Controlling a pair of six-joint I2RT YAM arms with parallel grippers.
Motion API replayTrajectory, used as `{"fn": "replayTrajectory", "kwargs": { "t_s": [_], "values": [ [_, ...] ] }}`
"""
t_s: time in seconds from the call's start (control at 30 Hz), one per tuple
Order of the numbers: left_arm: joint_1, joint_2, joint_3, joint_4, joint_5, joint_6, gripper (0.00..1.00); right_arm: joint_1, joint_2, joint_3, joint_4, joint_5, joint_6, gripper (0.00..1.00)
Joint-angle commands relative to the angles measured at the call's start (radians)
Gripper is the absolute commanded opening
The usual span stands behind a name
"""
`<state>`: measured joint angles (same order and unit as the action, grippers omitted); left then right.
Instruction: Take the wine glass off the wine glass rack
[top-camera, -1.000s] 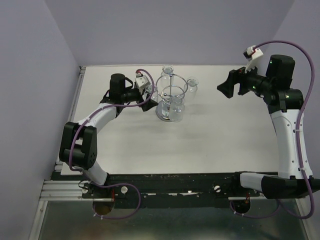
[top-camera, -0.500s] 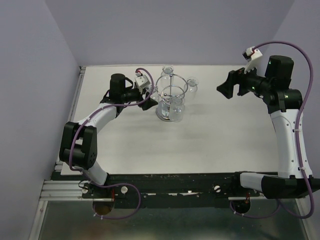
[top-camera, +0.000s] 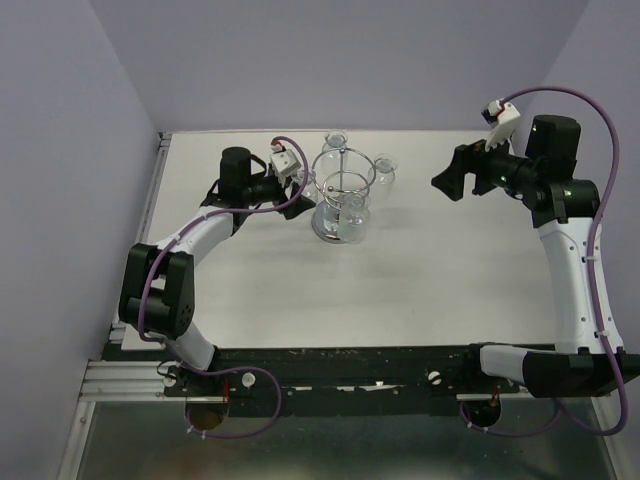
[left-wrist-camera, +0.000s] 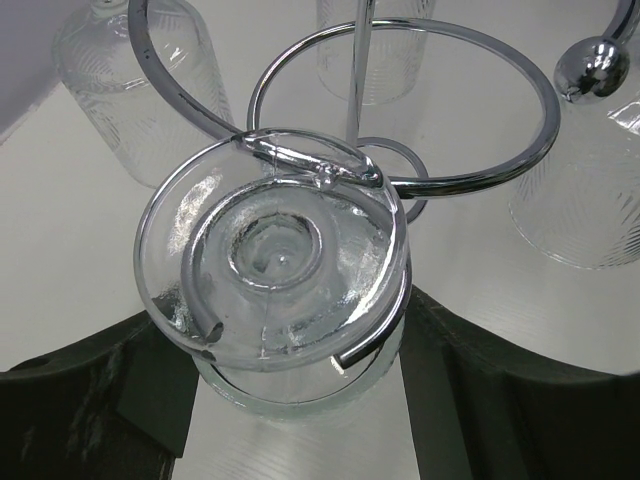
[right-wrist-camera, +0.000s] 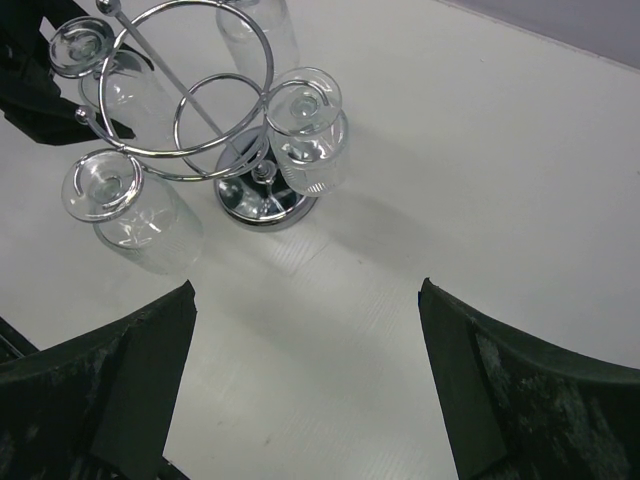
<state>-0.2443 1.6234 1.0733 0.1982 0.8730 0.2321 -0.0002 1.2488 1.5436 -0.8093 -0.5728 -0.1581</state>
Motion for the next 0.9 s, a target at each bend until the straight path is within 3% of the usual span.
{"fn": "replayTrajectory", "kwargs": {
  "t_s": [0.0,0.13,0.27,0.57,0.87],
  "values": [
    [-0.006,-0.026,0.028,0.049,-0.009,0.029,0.48,-0.003,-0.023,-0.014,0.012,0.007,0.006,1.0],
    [-0.006,-0.031,0.03,0.043,0.0,0.029,0.32,-0.003,-0.019,-0.014,0.012,0.005,0.009,1.0],
    [-0.006,-0.039,0.02,0.047,-0.015,0.032,0.01,-0.003,-0.012,-0.016,0.012,-0.004,0.015,1.0],
    [-0.004,-0.092,-0.007,0.084,-0.038,-0.004,0.0,-0.003,0.001,-0.007,0.019,-0.019,0.011,1.0],
    [-0.004,-0.134,-0.009,0.023,-0.061,0.042,0.0,-0.003,0.0,-0.033,0.047,-0.041,0.025,1.0]
  ]
}}
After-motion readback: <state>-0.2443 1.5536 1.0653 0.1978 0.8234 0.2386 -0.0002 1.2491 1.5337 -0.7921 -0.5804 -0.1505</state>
